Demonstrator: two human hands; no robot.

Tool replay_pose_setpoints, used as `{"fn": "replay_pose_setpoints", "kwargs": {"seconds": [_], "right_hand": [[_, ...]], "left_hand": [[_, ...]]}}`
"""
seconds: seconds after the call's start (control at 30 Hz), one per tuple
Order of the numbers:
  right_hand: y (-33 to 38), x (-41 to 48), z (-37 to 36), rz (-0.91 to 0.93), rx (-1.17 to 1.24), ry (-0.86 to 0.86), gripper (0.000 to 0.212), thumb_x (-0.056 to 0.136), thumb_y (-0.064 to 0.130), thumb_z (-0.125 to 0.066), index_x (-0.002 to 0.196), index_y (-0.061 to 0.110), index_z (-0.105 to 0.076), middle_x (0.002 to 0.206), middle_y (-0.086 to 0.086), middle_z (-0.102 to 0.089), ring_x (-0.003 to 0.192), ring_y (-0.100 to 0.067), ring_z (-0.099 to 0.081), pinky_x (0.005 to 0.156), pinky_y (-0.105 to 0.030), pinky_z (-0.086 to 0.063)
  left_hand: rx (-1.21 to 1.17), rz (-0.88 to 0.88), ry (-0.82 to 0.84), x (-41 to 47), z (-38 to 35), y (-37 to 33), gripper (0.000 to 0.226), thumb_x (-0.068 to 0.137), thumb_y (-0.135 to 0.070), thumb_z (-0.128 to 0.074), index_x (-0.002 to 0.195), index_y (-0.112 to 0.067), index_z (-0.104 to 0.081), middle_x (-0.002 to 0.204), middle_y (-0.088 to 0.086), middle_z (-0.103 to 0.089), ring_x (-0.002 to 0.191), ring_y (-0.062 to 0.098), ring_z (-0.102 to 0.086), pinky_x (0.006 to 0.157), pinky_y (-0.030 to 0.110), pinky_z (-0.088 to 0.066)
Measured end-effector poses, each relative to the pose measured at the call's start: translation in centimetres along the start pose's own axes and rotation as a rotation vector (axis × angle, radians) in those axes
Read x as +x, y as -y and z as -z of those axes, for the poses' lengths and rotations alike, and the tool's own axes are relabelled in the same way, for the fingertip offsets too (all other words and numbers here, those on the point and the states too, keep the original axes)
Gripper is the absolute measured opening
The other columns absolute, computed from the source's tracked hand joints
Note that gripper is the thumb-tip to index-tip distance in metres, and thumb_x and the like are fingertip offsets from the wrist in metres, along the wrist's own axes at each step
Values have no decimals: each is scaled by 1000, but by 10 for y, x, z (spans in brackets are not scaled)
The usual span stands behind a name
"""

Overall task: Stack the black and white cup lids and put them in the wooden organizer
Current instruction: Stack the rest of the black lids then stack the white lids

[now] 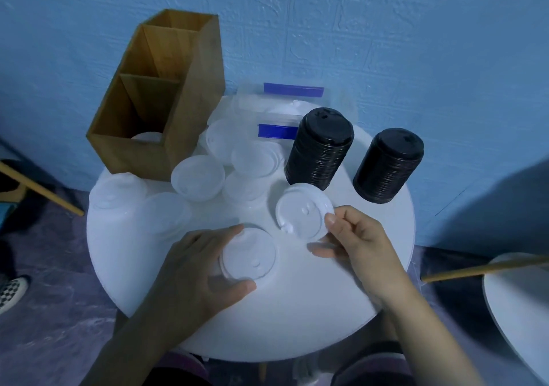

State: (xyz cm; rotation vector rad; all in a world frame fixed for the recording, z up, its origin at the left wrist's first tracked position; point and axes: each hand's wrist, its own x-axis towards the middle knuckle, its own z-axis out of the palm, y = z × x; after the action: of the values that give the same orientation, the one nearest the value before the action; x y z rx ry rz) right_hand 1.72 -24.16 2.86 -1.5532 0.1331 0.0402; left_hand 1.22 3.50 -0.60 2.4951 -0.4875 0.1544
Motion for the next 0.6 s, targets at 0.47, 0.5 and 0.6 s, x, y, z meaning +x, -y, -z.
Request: {"fn": "replay_pose_setpoints", "kwargs": {"seconds": [0.47,0.5,0.6], "right_hand": [[9,17,12,-191,-276,-73,52,92,48,-68,120,6,-57,73,-6,-67,62,-23,-64,69,-44,-58],[9,17,14,-147,-452,-109,53,90,56,-66,125,16,-56,77,1,-69,63,-19,-63,73,-44,-55],[7,15,15,32,-874,-237,54,91,61,-61,136,33,-52,102,13,-62,81,-3,-60,78,-32,-44]], "left_hand": [[-4,-20,7,7,1,-2,78,69,-72,-64,139,-46,-41,131,-57,-28,116,-13,-34,99,28,-35],[-5,-20,8,8,1,-2,79,69,-72,-64,139,-46,-41,131,-57,-30,116,-13,-35,99,28,-35],[-2,-21,6,8,1,-2,78,69,-71,-65,140,-43,-46,129,-53,-34,116,-11,-37,98,30,-39]]}}
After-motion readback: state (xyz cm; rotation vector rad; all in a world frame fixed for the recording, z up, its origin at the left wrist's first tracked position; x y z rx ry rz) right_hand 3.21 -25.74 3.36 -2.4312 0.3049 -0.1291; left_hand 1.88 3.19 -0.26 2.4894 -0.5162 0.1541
